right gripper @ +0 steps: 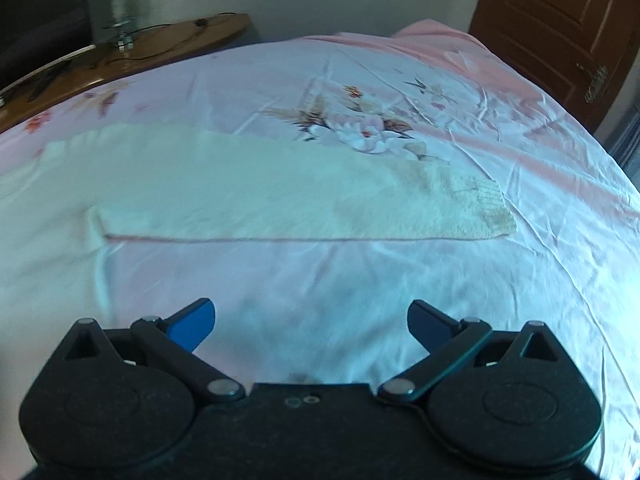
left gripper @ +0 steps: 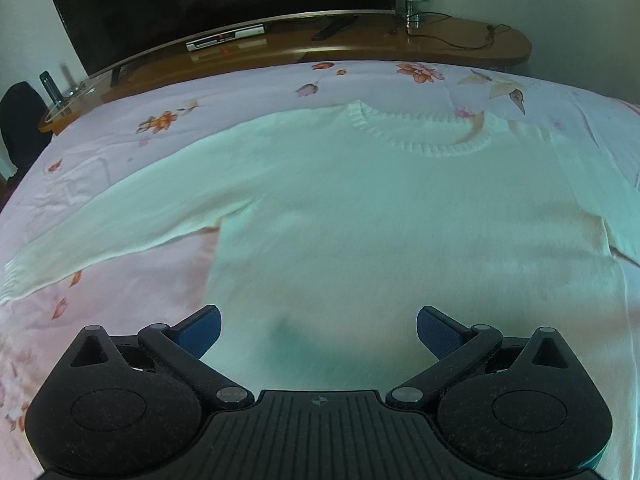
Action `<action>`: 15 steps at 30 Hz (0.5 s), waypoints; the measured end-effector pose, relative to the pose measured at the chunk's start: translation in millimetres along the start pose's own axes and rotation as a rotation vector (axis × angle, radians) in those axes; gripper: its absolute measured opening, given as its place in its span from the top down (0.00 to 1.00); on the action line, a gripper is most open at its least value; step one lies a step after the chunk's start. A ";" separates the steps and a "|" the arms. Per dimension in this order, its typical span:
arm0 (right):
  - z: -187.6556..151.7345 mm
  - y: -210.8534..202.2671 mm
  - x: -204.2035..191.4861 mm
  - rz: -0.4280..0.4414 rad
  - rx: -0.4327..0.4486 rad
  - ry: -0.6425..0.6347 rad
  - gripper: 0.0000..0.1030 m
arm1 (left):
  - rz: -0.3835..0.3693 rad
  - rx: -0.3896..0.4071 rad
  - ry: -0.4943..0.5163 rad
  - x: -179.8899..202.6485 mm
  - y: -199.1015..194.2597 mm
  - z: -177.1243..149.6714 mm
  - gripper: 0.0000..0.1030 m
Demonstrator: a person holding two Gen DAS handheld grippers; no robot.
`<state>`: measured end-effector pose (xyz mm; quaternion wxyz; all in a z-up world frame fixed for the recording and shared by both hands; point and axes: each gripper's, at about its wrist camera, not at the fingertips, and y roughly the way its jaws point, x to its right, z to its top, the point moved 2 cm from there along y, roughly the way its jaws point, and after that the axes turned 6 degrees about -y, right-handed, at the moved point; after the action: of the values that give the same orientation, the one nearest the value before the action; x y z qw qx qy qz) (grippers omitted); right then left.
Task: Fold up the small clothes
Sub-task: 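Move the right gripper to the sweater sleeve cuff and close on it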
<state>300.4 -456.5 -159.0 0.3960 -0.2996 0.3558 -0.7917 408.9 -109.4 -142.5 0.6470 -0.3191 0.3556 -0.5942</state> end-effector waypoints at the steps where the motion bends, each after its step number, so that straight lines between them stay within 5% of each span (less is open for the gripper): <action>1: 2.7 6.9 3.7 -0.002 -0.007 0.009 0.01 | 0.001 -0.003 0.002 3.8 3.9 2.8 0.00; 15: 28.4 74.3 70.0 0.039 -0.040 0.259 0.12 | 0.030 -0.030 0.021 33.1 42.3 23.4 0.00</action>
<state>317.1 -556.7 -188.9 0.3561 -0.1959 0.4253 -0.8087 452.9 -138.7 -167.8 0.6472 -0.3173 0.3761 -0.5822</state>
